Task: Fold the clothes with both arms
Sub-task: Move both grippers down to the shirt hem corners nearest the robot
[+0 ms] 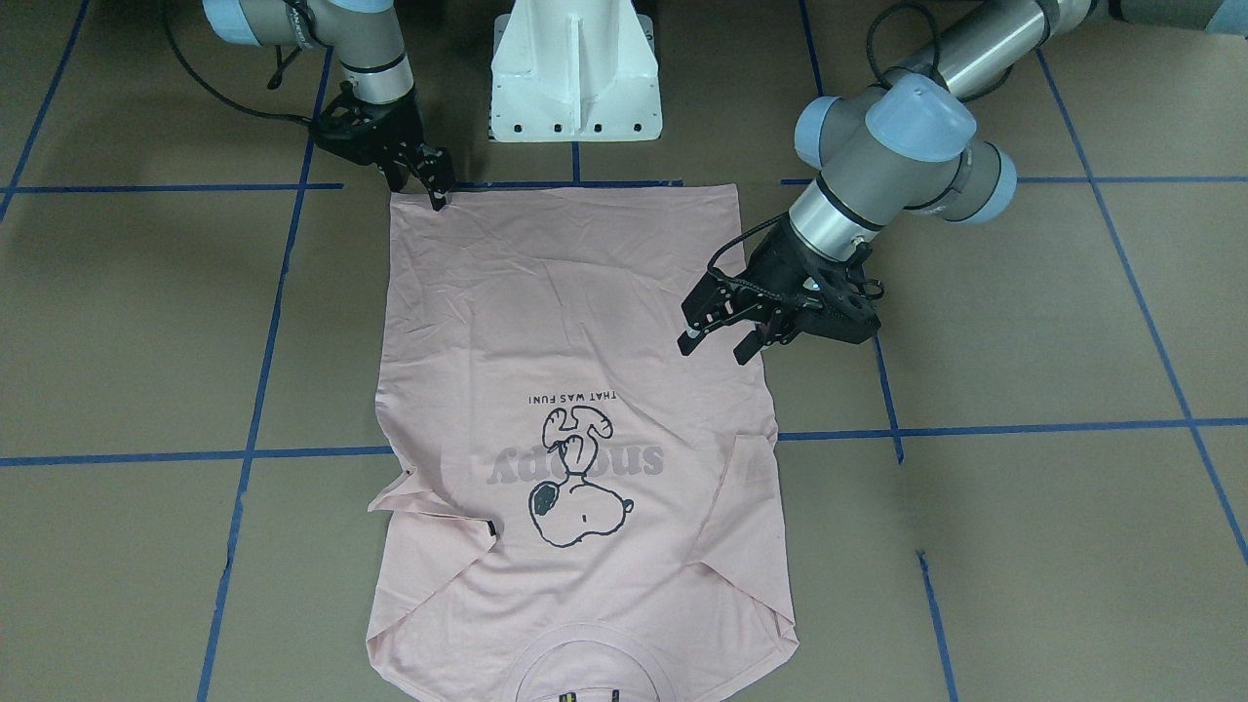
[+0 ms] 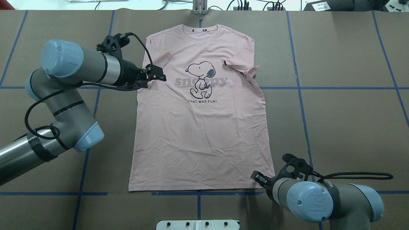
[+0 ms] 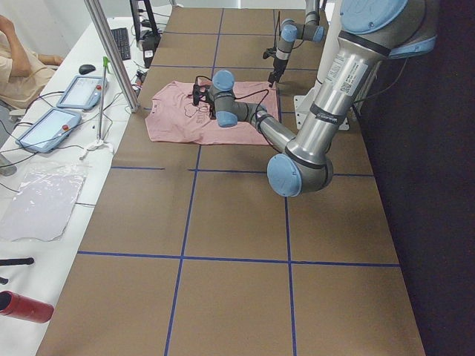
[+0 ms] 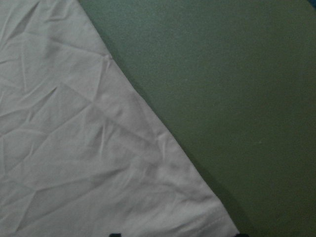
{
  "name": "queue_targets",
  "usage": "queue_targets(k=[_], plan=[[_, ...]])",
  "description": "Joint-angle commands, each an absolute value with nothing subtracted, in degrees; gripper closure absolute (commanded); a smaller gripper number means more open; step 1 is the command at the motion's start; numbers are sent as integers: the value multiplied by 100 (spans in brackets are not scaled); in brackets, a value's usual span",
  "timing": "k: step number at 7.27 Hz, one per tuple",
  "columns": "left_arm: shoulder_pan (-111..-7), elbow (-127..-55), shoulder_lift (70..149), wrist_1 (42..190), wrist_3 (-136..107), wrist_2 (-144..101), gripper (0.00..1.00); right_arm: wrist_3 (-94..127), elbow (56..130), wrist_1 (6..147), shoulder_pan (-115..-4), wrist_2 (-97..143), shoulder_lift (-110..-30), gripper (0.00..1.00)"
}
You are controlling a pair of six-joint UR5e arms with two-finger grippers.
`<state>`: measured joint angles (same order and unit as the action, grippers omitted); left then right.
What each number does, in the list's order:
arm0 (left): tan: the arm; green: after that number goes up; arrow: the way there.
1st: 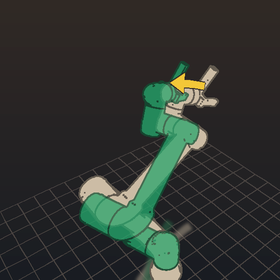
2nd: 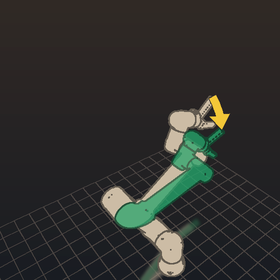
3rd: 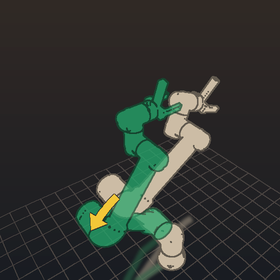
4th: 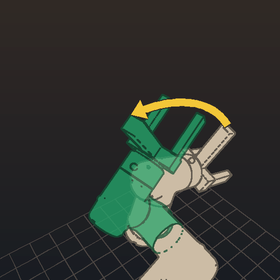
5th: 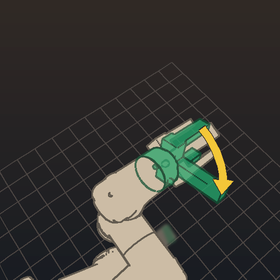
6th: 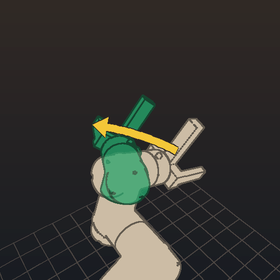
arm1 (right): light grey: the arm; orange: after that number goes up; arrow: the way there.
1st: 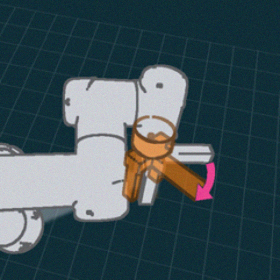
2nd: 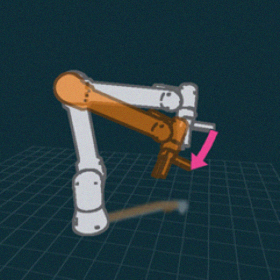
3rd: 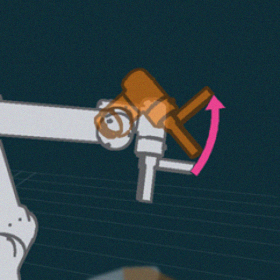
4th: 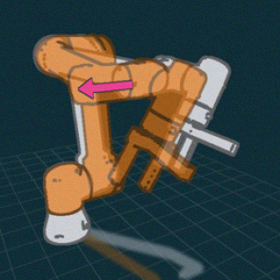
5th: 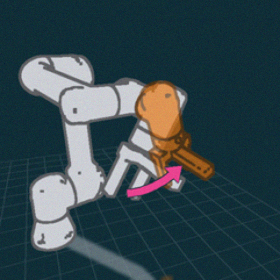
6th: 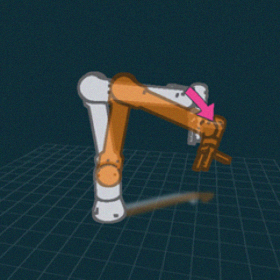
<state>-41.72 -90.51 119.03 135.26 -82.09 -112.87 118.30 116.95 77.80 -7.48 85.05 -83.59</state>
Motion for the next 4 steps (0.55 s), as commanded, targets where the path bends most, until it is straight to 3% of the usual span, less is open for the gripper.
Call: queue_targets(k=[1,2,3,4], plan=[[-4131,-9035,11909,13526,-8279,-11276,15,11848,11733,7822,-756,8499,-8463,19],[-4113,-9044,11909,13526,-8279,-11276,15,11848,11733,7822,-756,8499,-8473,23],[-4113,-9044,11909,13526,-8288,-11268,15,11856,11733,7822,-747,8482,-8490,49],[-4113,-9044,11909,13526,-8288,-11259,15,11856,11742,7822,-747,8447,-8499,99]])
